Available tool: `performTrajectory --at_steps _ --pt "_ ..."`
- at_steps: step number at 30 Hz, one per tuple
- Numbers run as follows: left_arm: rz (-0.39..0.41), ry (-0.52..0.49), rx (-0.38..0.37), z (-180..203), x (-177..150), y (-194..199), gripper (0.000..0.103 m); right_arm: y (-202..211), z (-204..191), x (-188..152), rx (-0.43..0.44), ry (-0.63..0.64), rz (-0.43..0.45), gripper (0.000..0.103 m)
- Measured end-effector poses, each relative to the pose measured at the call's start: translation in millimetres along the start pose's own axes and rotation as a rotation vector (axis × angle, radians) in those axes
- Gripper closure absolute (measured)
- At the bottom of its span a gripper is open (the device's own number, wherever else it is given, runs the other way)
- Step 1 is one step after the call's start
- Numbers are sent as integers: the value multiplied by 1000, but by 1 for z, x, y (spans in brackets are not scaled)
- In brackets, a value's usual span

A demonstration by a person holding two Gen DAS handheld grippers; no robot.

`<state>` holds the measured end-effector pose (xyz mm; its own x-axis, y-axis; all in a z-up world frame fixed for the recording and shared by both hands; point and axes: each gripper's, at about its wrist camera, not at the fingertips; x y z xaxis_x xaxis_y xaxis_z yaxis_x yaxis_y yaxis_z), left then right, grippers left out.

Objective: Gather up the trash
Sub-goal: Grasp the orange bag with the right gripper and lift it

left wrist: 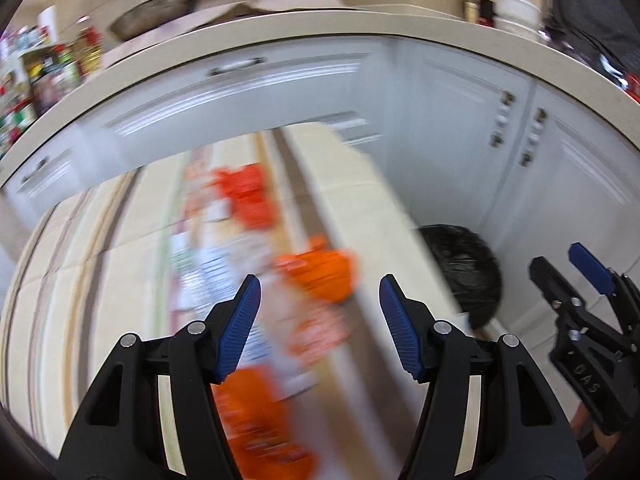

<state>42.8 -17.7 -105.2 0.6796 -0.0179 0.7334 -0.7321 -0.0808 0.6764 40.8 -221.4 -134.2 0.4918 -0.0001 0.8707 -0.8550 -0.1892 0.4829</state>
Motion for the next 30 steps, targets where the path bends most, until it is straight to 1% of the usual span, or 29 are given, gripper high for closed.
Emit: performTrajectory --at_steps 7,13,19,24,30 --pt "-32 105 131 -86 -34 18 43 12 -67 -8 117 86 -3 40" --pt "-47 194 203 -142 -58 31 43 23 -117 -17 214 151 -5 40" --pt "-49 252 234 -176 -81 44 43 33 -153 -31 281 220 -23 40" --pt "-53 294 255 -195 -93 52 43 36 -168 -41 310 253 -39 40" --pt "-63 327 287 -211 -102 54 43 28 -184 -54 349 280 -83 40"
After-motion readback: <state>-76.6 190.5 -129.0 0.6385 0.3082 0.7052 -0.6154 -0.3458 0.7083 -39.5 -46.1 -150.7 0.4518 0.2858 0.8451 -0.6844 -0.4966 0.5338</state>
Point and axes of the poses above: each gripper's, at about its wrist camera, not at the fingertips, and y roughly against the way its jaws point, z to its right, x to its top, and after that the axes turned 3 degrees about z, right-handed
